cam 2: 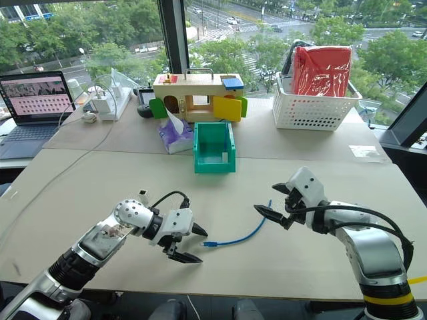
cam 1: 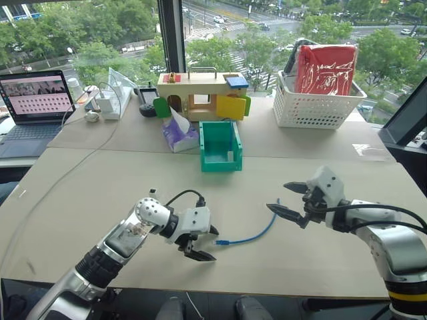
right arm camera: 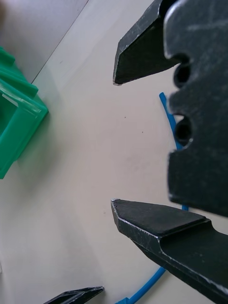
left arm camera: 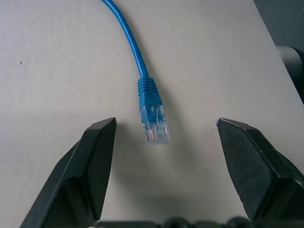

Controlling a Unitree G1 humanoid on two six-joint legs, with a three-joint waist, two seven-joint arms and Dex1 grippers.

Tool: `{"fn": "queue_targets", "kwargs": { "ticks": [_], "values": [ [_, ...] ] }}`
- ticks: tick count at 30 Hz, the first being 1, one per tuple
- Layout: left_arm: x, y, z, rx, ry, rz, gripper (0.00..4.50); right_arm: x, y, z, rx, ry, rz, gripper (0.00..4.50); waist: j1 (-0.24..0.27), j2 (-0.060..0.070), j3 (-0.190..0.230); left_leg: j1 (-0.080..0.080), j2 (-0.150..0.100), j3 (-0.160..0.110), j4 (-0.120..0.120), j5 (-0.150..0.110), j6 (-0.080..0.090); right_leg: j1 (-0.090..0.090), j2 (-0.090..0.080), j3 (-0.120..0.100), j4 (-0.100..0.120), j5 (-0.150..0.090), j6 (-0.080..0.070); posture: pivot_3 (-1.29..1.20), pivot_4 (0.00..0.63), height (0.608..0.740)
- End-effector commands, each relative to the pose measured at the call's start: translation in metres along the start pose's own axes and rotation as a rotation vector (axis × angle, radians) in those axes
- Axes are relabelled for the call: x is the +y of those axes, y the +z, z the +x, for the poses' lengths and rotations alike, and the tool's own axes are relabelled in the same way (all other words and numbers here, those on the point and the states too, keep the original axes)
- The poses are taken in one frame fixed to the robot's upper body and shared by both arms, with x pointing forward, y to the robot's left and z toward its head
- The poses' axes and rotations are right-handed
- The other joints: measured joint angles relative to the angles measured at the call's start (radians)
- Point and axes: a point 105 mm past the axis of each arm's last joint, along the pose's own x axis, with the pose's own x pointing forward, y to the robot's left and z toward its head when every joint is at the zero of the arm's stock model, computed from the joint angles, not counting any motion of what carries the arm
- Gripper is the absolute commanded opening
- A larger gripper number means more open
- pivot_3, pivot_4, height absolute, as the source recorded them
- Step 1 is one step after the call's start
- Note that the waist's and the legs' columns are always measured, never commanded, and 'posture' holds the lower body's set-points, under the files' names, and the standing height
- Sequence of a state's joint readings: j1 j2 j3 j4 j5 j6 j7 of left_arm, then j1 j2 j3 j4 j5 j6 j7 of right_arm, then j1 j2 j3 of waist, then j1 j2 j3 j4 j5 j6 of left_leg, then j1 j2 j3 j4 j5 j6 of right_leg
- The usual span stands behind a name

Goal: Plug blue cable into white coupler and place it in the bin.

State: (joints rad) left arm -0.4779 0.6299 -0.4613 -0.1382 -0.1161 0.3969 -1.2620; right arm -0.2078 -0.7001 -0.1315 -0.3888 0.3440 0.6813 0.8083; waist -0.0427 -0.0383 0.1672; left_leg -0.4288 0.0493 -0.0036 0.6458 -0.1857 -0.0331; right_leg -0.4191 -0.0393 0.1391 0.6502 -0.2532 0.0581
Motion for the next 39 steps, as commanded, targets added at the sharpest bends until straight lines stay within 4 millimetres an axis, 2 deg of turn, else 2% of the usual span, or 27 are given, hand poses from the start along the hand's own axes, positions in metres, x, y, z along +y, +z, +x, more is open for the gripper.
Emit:
{"fn": "queue_targets", "kwargs": {
  "ticks": [1,5,7,9,10,13,14,17,19,21,23,26,31,33,39],
  "values": [
    [-0.005,-0.002,0.006,0.016,-0.033,-0.025,2.96,-0.003,0.013,-0.011,-0.034,-0.037,-0.021,4.50,0.000,0.000,0.000,0.000,0.000,0.000,0.000,0.000,0.000,0.000,0.000,0.000,0.000,0.000,0.000,0.00,0.150,0.733],
    [0.002,-0.003,0.006,0.020,0.007,-0.037,1.55,-0.004,0.013,-0.016,-0.018,-0.051,0.010,4.50,-0.002,0.000,0.000,0.000,0.000,0.000,0.000,0.000,0.000,0.000,0.000,0.000,0.000,0.000,0.000,0.00,0.150,0.733],
    [0.003,-0.001,0.008,0.009,0.014,-0.044,0.68,0.006,0.013,-0.027,0.003,0.006,0.083,4.50,-0.001,0.000,0.000,0.000,0.000,0.000,0.000,0.000,0.000,0.000,0.000,0.000,0.000,0.000,0.000,0.00,0.150,0.733],
    [0.006,0.004,0.010,-0.017,0.028,-0.045,0.06,0.012,0.020,-0.038,-0.021,0.037,0.179,4.50,0.002,0.000,0.000,0.000,0.000,0.000,0.000,0.000,0.000,0.000,0.000,0.000,0.000,0.000,0.000,0.00,0.150,0.733],
    [0.009,0.008,0.011,-0.037,0.041,-0.045,0.05,0.016,0.023,-0.043,-0.031,0.061,0.235,4.50,0.002,0.000,0.000,0.000,0.000,-0.001,0.000,0.000,0.000,0.001,0.000,0.000,0.000,0.000,0.000,0.00,0.150,0.733],
    [0.029,0.037,0.017,-0.174,0.142,-0.016,0.05,0.055,0.025,-0.064,-0.050,0.272,0.430,4.50,0.012,0.000,0.000,0.000,-0.001,-0.001,0.000,0.000,0.000,0.001,0.000,0.000,-0.001,0.000,0.000,0.00,0.150,0.733],
    [0.036,0.044,0.019,-0.208,0.183,-0.007,0.05,0.061,0.023,-0.065,-0.059,0.279,0.488,4.50,0.019,0.000,0.000,-0.001,-0.001,-0.002,0.001,0.000,0.000,0.002,-0.001,-0.001,-0.001,0.000,0.000,0.00,0.150,0.733],
    [0.054,0.058,0.024,-0.280,0.302,-0.039,0.05,0.056,0.013,-0.063,-0.098,0.156,0.609,4.50,0.020,-0.001,0.000,0.000,-0.001,-0.007,0.002,-0.001,0.002,0.008,-0.001,-0.005,-0.004,0.000,0.001,0.00,0.150,0.733],
    [0.062,0.064,0.026,-0.335,0.348,-0.127,0.05,0.059,0.008,-0.061,-0.115,0.111,0.674,4.50,0.015,0.000,-0.001,0.003,-0.001,-0.007,0.002,-0.001,0.002,0.011,-0.001,-0.005,-0.004,0.000,0.001,0.00,0.150,0.733],
    [0.061,0.068,0.029,-0.382,0.356,-0.187,0.05,0.068,0.006,-0.055,-0.155,0.098,0.767,4.50,0.010,0.000,-0.001,0.005,-0.001,-0.008,0.002,-0.001,0.002,0.012,-0.001,-0.005,-0.004,-0.001,0.001,0.00,0.150,0.733],
    [0.053,0.073,0.032,-0.412,0.324,-0.206,0.05,0.068,0.001,-0.048,-0.179,0.042,0.869,4.50,-0.004,0.001,-0.001,0.005,-0.001,-0.009,0.002,-0.001,0.002,0.013,-0.001,-0.006,-0.004,-0.004,0.007,0.00,0.150,0.733],
    [0.051,0.074,0.032,-0.429,0.330,-0.245,0.05,0.075,-0.011,-0.035,-0.152,-0.020,0.995,4.50,-0.011,0.003,-0.002,0.005,-0.001,-0.009,0.002,-0.001,0.002,0.013,-0.001,-0.006,-0.003,-0.005,0.007,0.00,0.150,0.733],
    [0.052,0.072,0.028,-0.424,0.347,-0.270,0.05,0.079,-0.003,-0.014,-0.250,-0.093,1.151,4.50,-0.013,0.004,-0.003,0.006,-0.002,-0.011,0.002,-0.001,0.002,0.013,-0.001,-0.007,-0.003,-0.005,0.008,0.00,0.150,0.733],
    [0.052,0.071,0.027,-0.423,0.348,-0.276,0.05,0.083,-0.002,-0.009,-0.255,-0.107,1.173,4.50,-0.014,0.005,-0.003,0.005,-0.002,-0.011,0.002,-0.001,0.002,0.013,-0.001,-0.008,-0.003,-0.005,0.007,0.00,0.150,0.733],
    [0.049,0.071,0.028,-0.425,0.327,-0.302,0.05,0.076,0.000,-0.003,-0.292,-0.158,1.206,4.50,-0.011,0.005,-0.003,0.004,-0.002,-0.012,0.002,-0.001,0.002,0.013,-0.001,-0.008,-0.004,-0.005,0.007,0.00,0.150,0.733]
  ]
}}
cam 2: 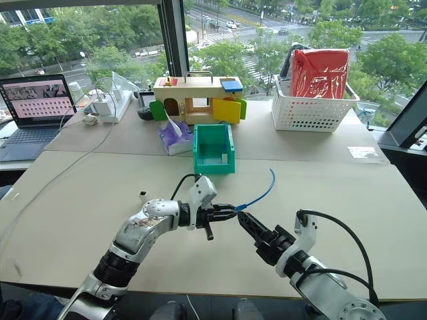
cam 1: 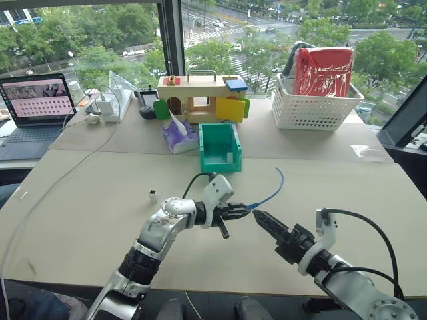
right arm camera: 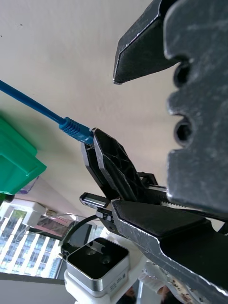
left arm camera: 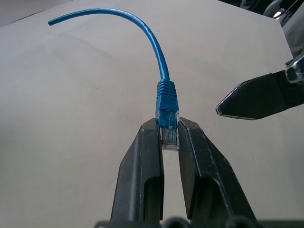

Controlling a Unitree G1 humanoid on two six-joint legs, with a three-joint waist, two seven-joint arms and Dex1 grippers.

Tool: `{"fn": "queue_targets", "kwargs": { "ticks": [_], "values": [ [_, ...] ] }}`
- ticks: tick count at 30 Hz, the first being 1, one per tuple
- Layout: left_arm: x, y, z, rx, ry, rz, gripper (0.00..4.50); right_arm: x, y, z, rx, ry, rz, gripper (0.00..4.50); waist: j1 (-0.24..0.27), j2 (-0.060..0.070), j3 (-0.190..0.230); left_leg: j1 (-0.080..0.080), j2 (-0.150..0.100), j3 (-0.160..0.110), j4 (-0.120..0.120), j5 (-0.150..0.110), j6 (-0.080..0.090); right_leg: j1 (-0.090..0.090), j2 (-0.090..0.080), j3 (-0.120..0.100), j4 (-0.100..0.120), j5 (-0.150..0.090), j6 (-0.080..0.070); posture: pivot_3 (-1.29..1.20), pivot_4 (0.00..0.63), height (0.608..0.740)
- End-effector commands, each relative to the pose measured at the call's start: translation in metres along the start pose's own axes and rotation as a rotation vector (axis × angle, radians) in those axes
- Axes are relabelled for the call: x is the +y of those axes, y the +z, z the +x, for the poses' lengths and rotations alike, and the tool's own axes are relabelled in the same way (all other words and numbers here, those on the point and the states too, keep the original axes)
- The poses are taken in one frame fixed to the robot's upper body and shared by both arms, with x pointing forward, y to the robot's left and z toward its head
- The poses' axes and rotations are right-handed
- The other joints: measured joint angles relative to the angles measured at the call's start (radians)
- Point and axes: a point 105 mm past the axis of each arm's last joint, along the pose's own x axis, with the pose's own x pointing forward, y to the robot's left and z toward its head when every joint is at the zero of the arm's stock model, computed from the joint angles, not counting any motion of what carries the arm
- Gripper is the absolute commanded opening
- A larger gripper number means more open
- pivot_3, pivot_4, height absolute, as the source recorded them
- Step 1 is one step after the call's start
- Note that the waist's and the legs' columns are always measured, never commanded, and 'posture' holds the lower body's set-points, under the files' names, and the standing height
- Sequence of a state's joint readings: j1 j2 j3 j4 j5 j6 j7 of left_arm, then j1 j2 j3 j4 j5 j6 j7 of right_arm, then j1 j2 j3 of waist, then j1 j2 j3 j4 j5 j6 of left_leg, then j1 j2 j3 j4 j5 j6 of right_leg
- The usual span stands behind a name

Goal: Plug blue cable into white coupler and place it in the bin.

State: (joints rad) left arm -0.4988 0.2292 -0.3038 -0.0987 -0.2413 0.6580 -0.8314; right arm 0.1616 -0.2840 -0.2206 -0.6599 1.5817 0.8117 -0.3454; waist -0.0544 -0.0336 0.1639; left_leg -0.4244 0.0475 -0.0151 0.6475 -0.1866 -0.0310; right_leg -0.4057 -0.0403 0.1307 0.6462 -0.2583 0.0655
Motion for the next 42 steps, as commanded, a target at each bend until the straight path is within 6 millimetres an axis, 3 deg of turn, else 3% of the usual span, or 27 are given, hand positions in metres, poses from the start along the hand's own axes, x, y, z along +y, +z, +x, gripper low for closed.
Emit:
{"fn": "queue_targets", "kwargs": {
  "ticks": [1,21,24,29,30,35,37,38,42],
  "values": [
    [-0.006,0.012,0.000,-0.044,-0.028,0.010,0.05,0.008,0.008,0.003,-0.044,0.022,-0.008,4.50,0.002,0.000,0.000,0.000,0.000,0.000,0.000,0.000,0.000,0.000,0.000,0.000,0.000,0.000,0.000,0.00,0.150,0.733],
    [-0.019,0.010,0.000,-0.036,-0.138,-0.044,0.05,0.007,0.004,0.020,-0.086,0.034,0.062,4.50,0.003,0.000,0.000,0.000,0.000,-0.001,-0.001,0.000,0.000,0.000,0.000,-0.001,0.000,-0.001,-0.001,0.00,0.150,0.733],
    [-0.019,0.010,0.000,-0.038,-0.142,-0.055,0.05,0.007,0.004,0.020,-0.092,0.032,0.075,3.86,0.004,0.000,0.000,0.000,0.000,-0.001,-0.001,0.000,0.000,0.000,0.000,-0.001,0.000,-0.001,-0.002,0.00,0.150,0.733],
    [-0.020,0.010,0.001,-0.035,-0.149,-0.065,0.05,0.009,0.005,0.021,-0.095,0.045,0.080,2.12,0.005,0.000,0.000,0.000,0.000,-0.001,-0.001,0.000,0.000,0.000,0.000,-0.002,0.000,-0.001,-0.002,0.00,0.150,0.733],
    [-0.020,0.010,0.001,-0.035,-0.149,-0.064,0.05,0.010,0.005,0.020,-0.098,0.047,0.082,1.59,0.006,0.000,0.000,0.000,0.000,-0.001,-0.001,0.000,0.000,0.000,0.000,-0.002,0.000,-0.001,-0.002,0.00,0.150,0.733],
    [-0.020,0.010,0.001,-0.039,-0.147,-0.064,0.05,0.010,0.006,0.020,-0.108,0.049,0.092,0.03,0.006,0.000,0.000,0.000,0.000,-0.001,-0.001,0.000,0.000,0.000,0.000,-0.002,0.000,-0.001,-0.002,0.00,0.150,0.733],
    [-0.020,0.010,0.000,-0.044,-0.147,-0.069,0.05,0.010,0.006,0.020,-0.109,0.050,0.094,0.03,0.006,0.000,0.000,0.000,0.000,-0.001,-0.001,0.000,0.000,0.000,0.000,-0.002,0.000,-0.001,-0.002,0.00,0.150,0.733],
    [-0.020,0.010,0.000,-0.049,-0.149,-0.074,0.55,0.009,0.006,0.020,-0.110,0.050,0.094,0.01,0.006,0.000,0.000,0.000,0.000,-0.001,-0.001,0.000,0.000,0.000,0.000,-0.002,0.000,-0.001,-0.002,0.00,0.150,0.733],
    [-0.020,0.012,-0.008,-0.066,-0.171,-0.099,1.81,0.009,0.008,0.021,-0.116,0.050,0.094,0.00,0.006,0.000,0.000,0.000,0.000,-0.002,-0.001,0.000,0.000,0.000,0.000,-0.002,0.000,-0.001,-0.002,0.00,0.150,0.733]
  ]
}}
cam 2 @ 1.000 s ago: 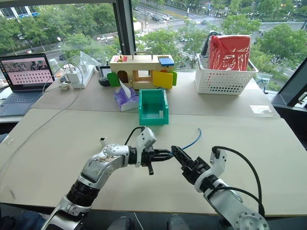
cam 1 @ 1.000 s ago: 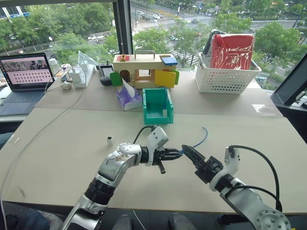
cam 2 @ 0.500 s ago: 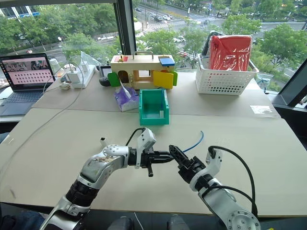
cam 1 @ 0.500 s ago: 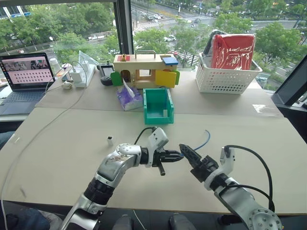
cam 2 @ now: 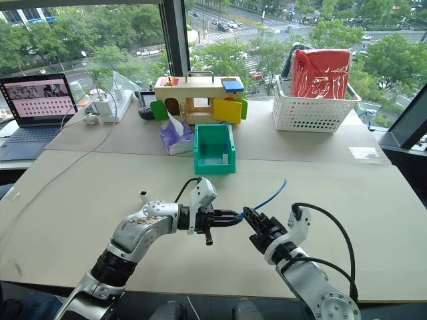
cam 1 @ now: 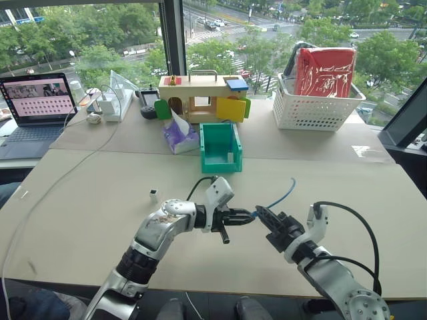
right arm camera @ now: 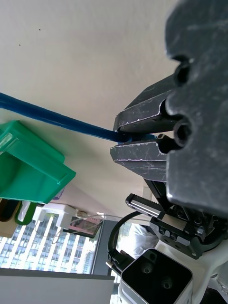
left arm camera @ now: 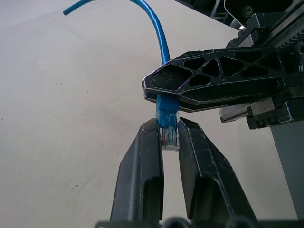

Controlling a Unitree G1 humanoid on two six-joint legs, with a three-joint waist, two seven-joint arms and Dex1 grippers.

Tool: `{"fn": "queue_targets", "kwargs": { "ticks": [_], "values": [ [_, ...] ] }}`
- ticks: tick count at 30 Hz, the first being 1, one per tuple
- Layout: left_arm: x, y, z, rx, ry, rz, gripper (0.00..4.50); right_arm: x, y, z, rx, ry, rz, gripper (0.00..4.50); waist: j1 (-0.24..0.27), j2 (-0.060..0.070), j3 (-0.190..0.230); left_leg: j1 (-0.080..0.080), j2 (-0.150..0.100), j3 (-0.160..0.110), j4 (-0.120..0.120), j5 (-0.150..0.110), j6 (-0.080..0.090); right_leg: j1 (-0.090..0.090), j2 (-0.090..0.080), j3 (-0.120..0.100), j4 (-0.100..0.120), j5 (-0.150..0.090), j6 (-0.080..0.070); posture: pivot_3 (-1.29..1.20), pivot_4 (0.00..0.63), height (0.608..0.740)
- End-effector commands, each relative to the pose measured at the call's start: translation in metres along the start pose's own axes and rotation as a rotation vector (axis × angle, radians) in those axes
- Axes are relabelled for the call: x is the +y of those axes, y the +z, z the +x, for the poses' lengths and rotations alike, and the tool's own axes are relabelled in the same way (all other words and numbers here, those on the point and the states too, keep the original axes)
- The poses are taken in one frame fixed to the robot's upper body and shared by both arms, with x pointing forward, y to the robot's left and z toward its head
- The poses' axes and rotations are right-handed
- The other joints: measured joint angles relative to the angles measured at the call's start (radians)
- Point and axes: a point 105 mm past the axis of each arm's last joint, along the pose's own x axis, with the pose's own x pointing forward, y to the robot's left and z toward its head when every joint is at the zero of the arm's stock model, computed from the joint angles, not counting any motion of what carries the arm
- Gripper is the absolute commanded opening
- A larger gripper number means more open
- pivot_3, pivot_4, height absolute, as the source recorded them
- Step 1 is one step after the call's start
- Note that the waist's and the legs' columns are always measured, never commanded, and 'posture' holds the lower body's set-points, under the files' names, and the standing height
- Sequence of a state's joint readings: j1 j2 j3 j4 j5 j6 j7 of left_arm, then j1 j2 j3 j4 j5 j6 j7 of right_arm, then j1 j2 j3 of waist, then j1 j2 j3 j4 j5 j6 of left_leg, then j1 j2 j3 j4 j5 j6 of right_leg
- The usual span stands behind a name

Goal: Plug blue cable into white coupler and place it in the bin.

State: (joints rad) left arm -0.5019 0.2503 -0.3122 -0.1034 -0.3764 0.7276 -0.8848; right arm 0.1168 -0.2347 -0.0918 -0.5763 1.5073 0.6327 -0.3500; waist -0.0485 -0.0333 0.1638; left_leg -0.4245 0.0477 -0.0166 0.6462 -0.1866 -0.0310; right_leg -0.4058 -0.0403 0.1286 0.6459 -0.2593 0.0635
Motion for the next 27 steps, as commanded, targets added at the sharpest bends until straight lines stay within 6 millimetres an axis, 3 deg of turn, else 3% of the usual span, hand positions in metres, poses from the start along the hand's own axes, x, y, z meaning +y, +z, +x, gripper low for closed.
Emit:
{"fn": "queue_targets", "kwargs": {
  "ticks": [1,5,8,11,14,16,20,23,27],
  "values": [
    [-0.005,0.011,-0.011,-0.048,-0.039,0.013,2.27,0.013,0.008,-0.001,-0.040,0.060,-0.004,0.00,0.000,0.000,0.000,0.000,0.000,0.000,0.000,0.000,0.000,0.000,0.000,0.000,0.000,0.000,0.000,0.00,0.150,0.733],
    [-0.006,0.004,-0.038,-0.027,-0.048,0.034,3.74,0.013,0.015,-0.001,-0.058,0.061,-0.031,0.00,-0.013,0.001,0.000,0.001,0.001,0.000,-0.001,0.000,0.000,0.000,0.000,0.000,0.000,-0.001,-0.001,0.00,0.150,0.733],
    [-0.005,-0.011,-0.077,0.005,0.014,0.030,4.48,0.020,0.037,0.003,-0.100,0.080,-0.062,0.00,-0.026,0.001,0.000,0.001,0.001,0.000,-0.002,0.000,0.000,-0.001,0.000,-0.001,0.001,-0.001,-0.002,0.00,0.150,0.733],
    [-0.001,-0.027,-0.116,0.023,0.130,0.028,4.48,0.026,0.044,0.008,-0.078,0.096,-0.122,0.00,-0.021,0.002,0.001,0.001,0.001,-0.001,-0.002,0.000,0.000,-0.001,0.000,-0.001,0.001,-0.001,-0.003,0.00,0.150,0.733],
    [0.007,-0.023,-0.150,-0.156,0.302,-0.008,4.48,0.029,0.051,0.015,-0.047,0.109,-0.174,0.00,-0.015,0.002,0.001,0.001,0.002,-0.001,-0.003,0.000,0.000,-0.001,0.000,-0.003,0.001,-0.002,-0.004,0.00,0.150,0.733],
    [0.010,-0.037,-0.173,-0.179,0.427,-0.013,4.48,0.033,0.055,0.021,-0.030,0.126,-0.201,0.00,-0.012,0.002,0.001,0.000,0.001,0.000,-0.003,0.000,0.000,-0.001,-0.003,-0.004,0.000,-0.002,-0.005,0.00,0.150,0.733],
    [0.014,-0.050,-0.205,-0.259,0.644,-0.024,4.48,0.038,0.059,0.030,-0.005,0.155,-0.226,0.00,-0.013,0.002,0.001,0.000,0.001,0.000,-0.003,0.000,0.000,-0.001,-0.003,-0.004,0.000,0.000,-0.009,0.00,0.150,0.733],
    [0.020,-0.062,-0.215,-0.251,0.775,-0.025,4.48,0.041,0.058,0.035,0.010,0.172,-0.231,0.00,-0.008,0.002,0.001,0.000,0.001,-0.001,-0.003,0.000,0.000,-0.001,-0.003,-0.004,0.000,0.000,-0.009,0.00,0.150,0.733],
    [0.046,-0.080,-0.212,-0.163,0.950,-0.017,4.48,0.044,0.054,0.040,0.034,0.188,-0.243,0.00,-0.002,0.002,0.001,0.001,0.000,-0.001,-0.003,0.000,0.000,0.000,-0.003,-0.004,0.000,0.000,-0.009,0.00,0.150,0.733]
  ]
}}
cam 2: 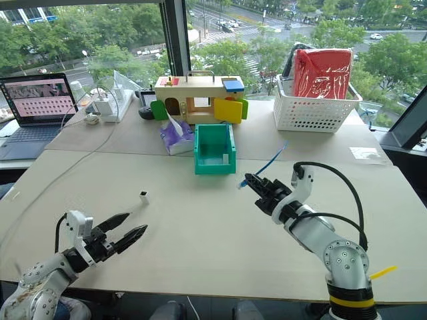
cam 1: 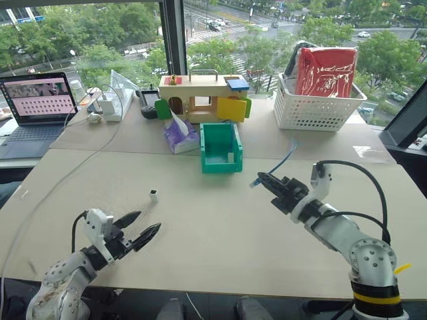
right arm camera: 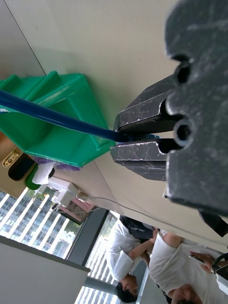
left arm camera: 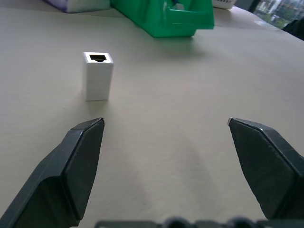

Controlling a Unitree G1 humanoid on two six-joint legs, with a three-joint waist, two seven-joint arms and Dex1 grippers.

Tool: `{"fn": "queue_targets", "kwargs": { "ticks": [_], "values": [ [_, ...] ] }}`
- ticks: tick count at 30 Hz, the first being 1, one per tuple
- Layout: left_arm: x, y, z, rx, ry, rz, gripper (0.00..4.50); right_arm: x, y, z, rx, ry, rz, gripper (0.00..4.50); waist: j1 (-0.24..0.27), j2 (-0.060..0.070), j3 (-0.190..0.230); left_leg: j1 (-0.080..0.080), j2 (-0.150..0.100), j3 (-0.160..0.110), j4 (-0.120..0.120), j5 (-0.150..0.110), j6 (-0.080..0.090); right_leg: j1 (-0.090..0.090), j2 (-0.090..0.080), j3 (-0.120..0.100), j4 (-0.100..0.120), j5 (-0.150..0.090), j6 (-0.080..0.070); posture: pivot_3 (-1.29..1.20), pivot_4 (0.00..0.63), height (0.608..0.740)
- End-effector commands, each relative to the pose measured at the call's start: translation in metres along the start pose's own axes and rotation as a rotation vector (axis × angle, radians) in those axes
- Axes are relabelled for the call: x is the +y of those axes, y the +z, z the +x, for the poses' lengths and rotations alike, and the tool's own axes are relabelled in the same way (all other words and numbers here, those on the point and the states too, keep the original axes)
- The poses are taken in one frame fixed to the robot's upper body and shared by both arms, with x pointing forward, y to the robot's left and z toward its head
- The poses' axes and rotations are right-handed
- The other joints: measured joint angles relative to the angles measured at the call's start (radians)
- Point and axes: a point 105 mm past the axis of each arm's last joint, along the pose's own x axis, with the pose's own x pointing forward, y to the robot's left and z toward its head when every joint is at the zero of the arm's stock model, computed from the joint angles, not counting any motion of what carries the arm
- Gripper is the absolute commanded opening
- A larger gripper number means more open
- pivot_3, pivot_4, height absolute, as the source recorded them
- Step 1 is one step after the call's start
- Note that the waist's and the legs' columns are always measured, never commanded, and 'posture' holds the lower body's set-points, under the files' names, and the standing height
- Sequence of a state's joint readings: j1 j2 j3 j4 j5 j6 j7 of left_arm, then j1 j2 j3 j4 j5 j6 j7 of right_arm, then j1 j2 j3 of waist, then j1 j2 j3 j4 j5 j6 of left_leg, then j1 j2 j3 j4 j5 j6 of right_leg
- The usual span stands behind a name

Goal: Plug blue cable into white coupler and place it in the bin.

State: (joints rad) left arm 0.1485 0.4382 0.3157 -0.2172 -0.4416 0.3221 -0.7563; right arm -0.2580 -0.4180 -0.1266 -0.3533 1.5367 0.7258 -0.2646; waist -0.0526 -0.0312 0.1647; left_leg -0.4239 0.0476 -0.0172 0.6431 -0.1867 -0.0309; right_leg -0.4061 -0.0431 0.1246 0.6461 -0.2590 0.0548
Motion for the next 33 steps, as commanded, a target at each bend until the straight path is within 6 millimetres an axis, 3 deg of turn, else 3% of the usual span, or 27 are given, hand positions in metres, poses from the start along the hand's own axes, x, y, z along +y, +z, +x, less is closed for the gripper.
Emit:
{"fn": "queue_targets", "kwargs": {
  "ticks": [1,4,8,15,16,17,22,23,25,26,30,33],
  "values": [
    [0.015,-0.003,0.019,-0.009,0.149,0.035,4.48,0.010,0.003,0.002,-0.006,0.044,-0.026,0.00,0.004,0.000,0.000,0.000,0.000,0.000,0.000,0.000,0.000,0.000,0.000,0.000,0.000,0.000,0.000,0.00,0.150,0.733],
    [0.016,-0.005,0.035,-0.014,0.173,0.072,4.48,0.010,0.005,0.003,-0.013,0.042,-0.028,0.00,0.007,0.000,0.000,0.000,0.000,0.000,0.000,0.000,0.000,0.000,0.000,0.000,0.000,0.000,0.000,0.00,0.150,0.733],
    [0.015,-0.012,0.072,-0.002,0.197,0.118,4.48,0.011,0.007,0.003,-0.025,0.041,-0.037,0.00,0.014,0.004,-0.002,0.000,-0.001,0.000,0.000,0.000,0.000,0.001,0.000,0.000,0.000,0.001,0.000,0.00,0.150,0.733],
    [0.017,-0.022,0.090,0.047,0.198,0.129,4.48,0.010,0.011,-0.003,-0.060,0.018,-0.044,0.00,0.016,0.010,-0.006,0.002,-0.002,-0.001,0.000,0.001,0.001,0.003,0.000,0.000,0.000,0.000,0.004,0.00,0.150,0.733],
    [0.014,-0.023,0.092,0.048,0.182,0.131,3.96,0.010,0.011,-0.004,-0.062,0.017,-0.044,0.00,0.016,0.012,-0.007,0.002,-0.002,-0.001,0.000,0.001,0.001,0.003,0.000,0.000,0.000,-0.001,0.005,0.00,0.150,0.733],
    [0.012,-0.023,0.094,0.047,0.165,0.125,3.76,0.010,0.010,-0.004,-0.064,0.015,-0.043,0.00,0.016,0.013,-0.008,0.002,-0.002,-0.001,0.000,0.001,0.001,0.004,0.000,0.000,0.000,-0.002,0.007,0.00,0.150,0.733],
    [0.001,-0.018,0.101,0.048,0.074,0.147,1.92,0.010,0.009,-0.007,-0.073,0.008,-0.043,0.00,0.017,0.014,-0.009,0.003,-0.002,-0.002,0.000,0.001,0.001,0.004,-0.001,0.000,0.001,-0.003,0.008,0.00,0.150,0.733],
    [-0.004,-0.015,0.103,0.047,0.033,0.160,1.37,0.010,0.009,-0.007,-0.075,0.006,-0.045,0.00,0.017,0.014,-0.009,0.002,-0.003,-0.002,0.000,0.001,0.001,0.004,-0.001,0.000,0.000,-0.003,0.008,0.00,0.150,0.733],
    [-0.015,-0.008,0.107,0.034,-0.063,0.176,0.76,0.010,0.010,-0.008,-0.077,0.000,-0.063,0.00,0.019,0.014,-0.009,0.002,-0.003,-0.002,0.000,0.001,0.001,0.004,-0.001,0.000,0.000,-0.003,0.008,0.00,0.150,0.733],
    [-0.021,-0.004,0.109,0.026,-0.118,0.183,0.68,0.010,0.010,-0.009,-0.076,-0.004,-0.080,0.00,0.019,0.014,-0.009,0.002,-0.003,-0.002,0.000,0.001,0.001,0.004,-0.001,-0.001,0.000,-0.003,0.008,0.00,0.150,0.733],
    [-0.090,0.024,0.125,-0.029,-0.572,0.258,0.68,0.009,0.010,-0.010,-0.067,-0.035,-0.217,0.00,0.019,0.014,-0.008,-0.002,-0.003,-0.002,0.000,0.001,0.001,0.002,-0.001,-0.001,-0.001,-0.002,0.007,0.00,0.150,0.733],
    [-0.131,0.022,0.134,0.036,-0.805,0.306,0.68,0.010,0.009,-0.010,-0.085,-0.051,-0.243,0.00,0.013,0.012,-0.007,-0.003,-0.003,-0.003,0.000,0.001,0.001,0.001,-0.001,-0.001,-0.003,0.000,0.003,0.00,0.150,0.733]
  ]
}}
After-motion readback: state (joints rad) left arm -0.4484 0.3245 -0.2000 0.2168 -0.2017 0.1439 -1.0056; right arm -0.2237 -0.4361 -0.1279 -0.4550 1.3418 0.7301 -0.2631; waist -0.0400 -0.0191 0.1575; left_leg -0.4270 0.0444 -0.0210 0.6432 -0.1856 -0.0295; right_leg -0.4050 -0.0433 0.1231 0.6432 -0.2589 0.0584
